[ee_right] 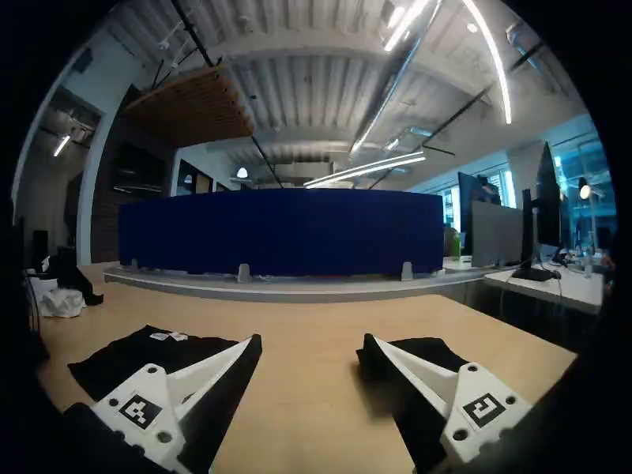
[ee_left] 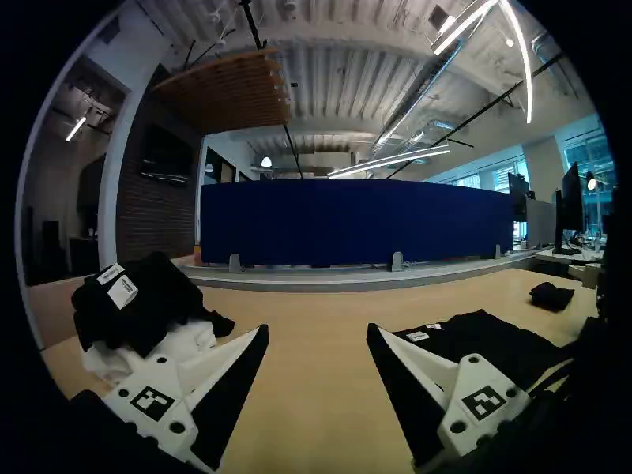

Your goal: Fold towel

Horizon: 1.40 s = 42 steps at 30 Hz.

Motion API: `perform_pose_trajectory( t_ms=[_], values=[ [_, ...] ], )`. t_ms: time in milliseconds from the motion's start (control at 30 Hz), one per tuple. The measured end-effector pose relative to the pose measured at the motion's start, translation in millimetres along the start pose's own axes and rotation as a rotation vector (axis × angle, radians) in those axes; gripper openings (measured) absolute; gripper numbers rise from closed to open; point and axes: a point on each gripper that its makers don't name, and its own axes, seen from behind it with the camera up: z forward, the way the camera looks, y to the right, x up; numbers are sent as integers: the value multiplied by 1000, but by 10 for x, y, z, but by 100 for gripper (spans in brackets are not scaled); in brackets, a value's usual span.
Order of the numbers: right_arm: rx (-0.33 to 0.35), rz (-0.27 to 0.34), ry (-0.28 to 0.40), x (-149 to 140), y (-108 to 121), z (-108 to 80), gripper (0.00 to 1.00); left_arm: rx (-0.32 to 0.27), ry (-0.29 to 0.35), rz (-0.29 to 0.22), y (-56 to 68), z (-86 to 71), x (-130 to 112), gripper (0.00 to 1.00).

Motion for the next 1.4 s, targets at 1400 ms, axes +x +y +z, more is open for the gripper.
perform_pose_trajectory(
  t_ms=[1400],
  values=[
    [-41,-37,-1,1393,21,-122,100,-4,20,-12,-19,68,1432,92]
  ],
)
